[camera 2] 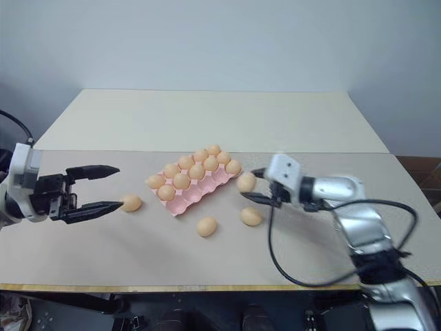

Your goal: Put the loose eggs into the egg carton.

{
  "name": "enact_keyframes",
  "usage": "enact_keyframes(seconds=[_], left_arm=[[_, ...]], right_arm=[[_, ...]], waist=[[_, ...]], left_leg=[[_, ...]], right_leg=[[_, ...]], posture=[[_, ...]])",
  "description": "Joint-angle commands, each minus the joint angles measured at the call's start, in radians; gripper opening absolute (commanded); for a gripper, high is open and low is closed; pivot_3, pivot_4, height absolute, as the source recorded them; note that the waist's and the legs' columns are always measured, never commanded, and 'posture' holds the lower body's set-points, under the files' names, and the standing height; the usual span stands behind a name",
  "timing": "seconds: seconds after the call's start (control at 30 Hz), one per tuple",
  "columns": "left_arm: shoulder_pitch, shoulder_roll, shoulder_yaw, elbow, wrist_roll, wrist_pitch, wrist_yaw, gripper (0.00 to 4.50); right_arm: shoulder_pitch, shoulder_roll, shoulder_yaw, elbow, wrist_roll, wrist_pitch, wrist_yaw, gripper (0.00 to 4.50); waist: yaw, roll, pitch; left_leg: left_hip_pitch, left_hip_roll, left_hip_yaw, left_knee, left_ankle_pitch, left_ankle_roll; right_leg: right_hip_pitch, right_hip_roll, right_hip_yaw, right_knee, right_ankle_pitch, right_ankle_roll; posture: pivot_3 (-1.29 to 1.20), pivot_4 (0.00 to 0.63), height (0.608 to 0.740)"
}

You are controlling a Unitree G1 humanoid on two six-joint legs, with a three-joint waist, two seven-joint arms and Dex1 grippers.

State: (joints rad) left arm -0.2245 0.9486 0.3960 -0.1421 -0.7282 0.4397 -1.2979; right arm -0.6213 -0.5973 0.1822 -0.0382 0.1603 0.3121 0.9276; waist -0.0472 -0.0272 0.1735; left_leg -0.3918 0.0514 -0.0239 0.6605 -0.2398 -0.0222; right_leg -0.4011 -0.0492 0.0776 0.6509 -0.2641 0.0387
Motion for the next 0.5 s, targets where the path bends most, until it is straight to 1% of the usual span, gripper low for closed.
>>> enact_keyframes(seconds=[0.03, 0.17, 0.33, 0.37, 0.43, 0.5], left_arm=[[-0.013, 0.004, 0.035, -0.016, -0.022, 0.005, 0.019, 4.5], [-0.006, 0.013, 0.041, -0.015, -0.026, 0.007, 0.017, 4.5], [0.007, 0.018, 0.049, -0.02, -0.028, 0.014, 0.011, 4.5], [0.009, 0.018, 0.05, -0.022, -0.028, 0.015, 0.01, 4.5], [0.013, 0.019, 0.051, -0.025, -0.026, 0.015, 0.009, 4.5], [0.017, 0.021, 0.05, -0.028, -0.024, 0.014, 0.005, 4.5]], right_arm=[[-0.115, 0.092, 0.05, 0.155, -0.091, -0.063, -0.083, 2.63], [-0.185, 0.169, 0.084, 0.289, -0.157, -0.109, -0.132, 2.63], [-0.219, 0.218, 0.098, 0.375, -0.207, -0.132, -0.167, 2.63], [-0.227, 0.23, 0.091, 0.386, -0.211, -0.115, -0.188, 3.08], [-0.237, 0.247, 0.078, 0.406, -0.221, -0.127, -0.221, 3.46], [-0.245, 0.262, 0.064, 0.414, -0.224, -0.121, -0.254, 4.12]], waist=[[0.001, 0.0, 0.0], [0.008, 0.0, 0.0], [0.003, 0.0, 0.0], [0.002, 0.0, 0.0], [0.001, 0.0, 0.0], [0.0, 0.0, 0.0]], left_leg=[[-0.002, 0.0, 0.0, 0.0, 0.0, 0.0], [-0.004, 0.0, 0.0, 0.0, 0.0, -0.001], [-0.004, 0.0, 0.0, 0.0, 0.001, -0.001], [-0.003, 0.0, 0.0, 0.0, 0.001, -0.001], [-0.003, 0.0, 0.0, 0.0, 0.001, -0.001], [-0.003, 0.0, -0.001, 0.0, 0.001, -0.002]], right_leg=[[-0.002, 0.0, 0.0, 0.001, 0.0, 0.0], [-0.005, 0.0, 0.0, 0.004, 0.0, 0.0], [-0.005, -0.001, 0.0, 0.005, 0.0, 0.0], [-0.005, 0.0, 0.0, 0.005, 0.0, -0.001], [-0.005, 0.0, 0.0, 0.006, 0.0, -0.001], [-0.005, 0.0, 0.0, 0.006, 0.0, -0.001]], posture=[[0.0, 0.15, 0.74], [0.0, 0.15, 0.74], [0.0, 0.15, 0.74], [0.0, 0.15, 0.74], [0.0, 0.15, 0.74], [0.0, 0.15, 0.74]])
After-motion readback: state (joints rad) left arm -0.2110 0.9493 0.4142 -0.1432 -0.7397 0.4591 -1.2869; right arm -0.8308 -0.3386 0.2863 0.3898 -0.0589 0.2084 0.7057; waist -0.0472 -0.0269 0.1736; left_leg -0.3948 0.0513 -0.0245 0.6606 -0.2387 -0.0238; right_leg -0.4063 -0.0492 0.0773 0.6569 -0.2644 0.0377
